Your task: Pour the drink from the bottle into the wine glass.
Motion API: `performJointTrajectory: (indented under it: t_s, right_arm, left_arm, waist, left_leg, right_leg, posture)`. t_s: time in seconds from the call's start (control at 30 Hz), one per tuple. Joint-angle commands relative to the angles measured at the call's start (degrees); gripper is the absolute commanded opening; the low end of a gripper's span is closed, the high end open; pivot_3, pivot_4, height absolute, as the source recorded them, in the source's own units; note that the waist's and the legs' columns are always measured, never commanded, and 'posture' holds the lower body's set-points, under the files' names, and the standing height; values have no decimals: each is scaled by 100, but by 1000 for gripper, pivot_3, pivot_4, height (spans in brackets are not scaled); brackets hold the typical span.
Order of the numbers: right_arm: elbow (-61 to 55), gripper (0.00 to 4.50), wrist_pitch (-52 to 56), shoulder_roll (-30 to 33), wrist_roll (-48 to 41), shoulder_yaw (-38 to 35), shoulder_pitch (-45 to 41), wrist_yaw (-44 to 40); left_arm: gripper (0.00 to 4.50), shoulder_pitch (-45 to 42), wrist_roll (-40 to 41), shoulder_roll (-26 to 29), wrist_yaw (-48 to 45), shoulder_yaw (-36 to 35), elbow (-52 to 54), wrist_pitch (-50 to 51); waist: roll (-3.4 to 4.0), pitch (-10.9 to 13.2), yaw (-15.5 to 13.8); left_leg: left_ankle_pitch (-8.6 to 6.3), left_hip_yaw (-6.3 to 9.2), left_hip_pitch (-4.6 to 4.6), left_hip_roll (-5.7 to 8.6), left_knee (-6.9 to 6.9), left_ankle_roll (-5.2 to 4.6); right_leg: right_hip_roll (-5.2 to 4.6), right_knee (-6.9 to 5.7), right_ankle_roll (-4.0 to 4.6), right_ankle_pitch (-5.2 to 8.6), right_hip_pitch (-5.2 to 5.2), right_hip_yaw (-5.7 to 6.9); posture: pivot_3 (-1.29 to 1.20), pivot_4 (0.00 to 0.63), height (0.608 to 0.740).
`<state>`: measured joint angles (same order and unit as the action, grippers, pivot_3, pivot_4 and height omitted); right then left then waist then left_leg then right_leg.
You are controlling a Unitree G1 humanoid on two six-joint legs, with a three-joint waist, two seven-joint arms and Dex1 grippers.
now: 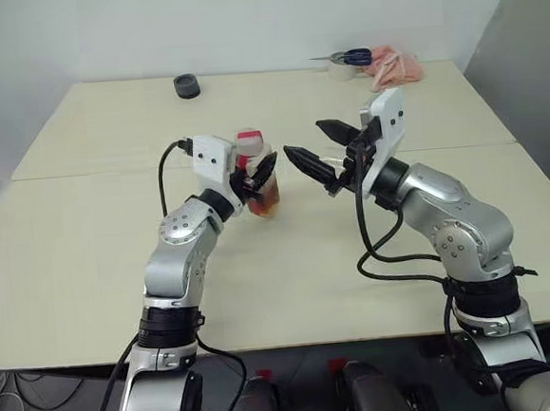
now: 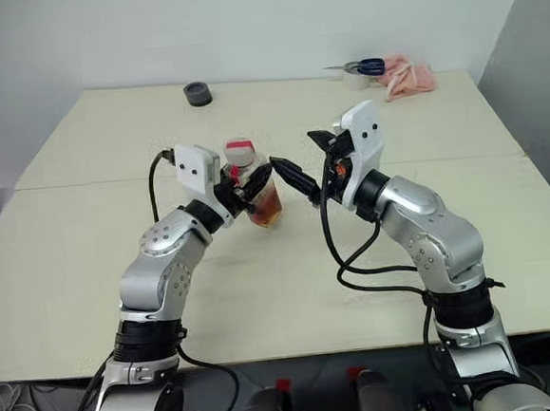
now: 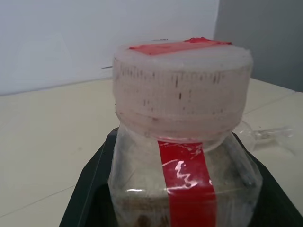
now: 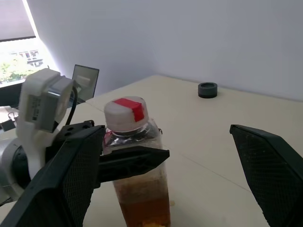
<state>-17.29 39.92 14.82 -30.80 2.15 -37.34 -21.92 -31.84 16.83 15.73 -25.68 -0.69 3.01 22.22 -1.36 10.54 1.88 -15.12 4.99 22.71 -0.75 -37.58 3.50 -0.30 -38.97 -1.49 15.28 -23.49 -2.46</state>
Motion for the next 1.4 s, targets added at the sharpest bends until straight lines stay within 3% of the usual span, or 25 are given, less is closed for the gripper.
performJointTrajectory:
  t_s: [0.03, 0.83, 0.93, 1.13, 1.33, 1.4]
  right_arm:
    - [-91, 4500, 40, -79, -76, -81, -142, 11]
    - [361, 4500, -245, -606, 160, 294, -391, -337]
    - [356, 3887, -282, -721, 85, 209, -386, -336]
    - [348, 1887, -318, -816, 54, 57, -382, -313]
    - [411, 1879, -351, -716, 62, 44, -345, -480]
    - [475, 1879, -325, -368, -42, 71, -464, -1044]
  left_arm:
    - [1977, -74, 110, 28, -241, 126, 432, -18]
    - [1977, 5, 142, -160, -515, 460, 707, 129]
    - [1977, 25, 156, -141, -532, 449, 721, 157]
    - [1977, 54, 155, -110, -571, 437, 698, 172]
    - [1977, 97, 206, -17, -659, 424, 773, 271]
    - [1977, 158, 429, 175, -948, 432, 1016, 493]
  waist:
    - [1, 1, 1]
    - [3, 2, -1]
    - [3, 2, -1]
    - [4, 3, -4]
    - [6, 3, -1]
    - [7, 5, 0]
  left_leg:
    - [0, 0, 0, -1, 0, 0]
    - [0, 0, 2, 0, 0, -1]
    - [0, 0, 1, -1, 0, -1]
    - [0, 0, 2, 0, 0, 0]
    - [0, 0, 2, 0, 0, 0]
    - [0, 0, 2, 0, 0, 0]
  right_leg:
    - [1, 0, 0, 0, 0, 0]
    - [1, 0, 0, 0, -2, -1]
    - [1, 0, 0, 0, -2, -1]
    - [0, 0, 0, 0, -2, -1]
    - [0, -1, 0, 0, -2, -1]
    - [1, -1, 0, 0, -2, -1]
  posture:
    - [0, 150, 740]
    - [0, 150, 740]
    - [0, 150, 740]
    - [0, 150, 740]
    - [0, 150, 740]
    - [0, 150, 740]
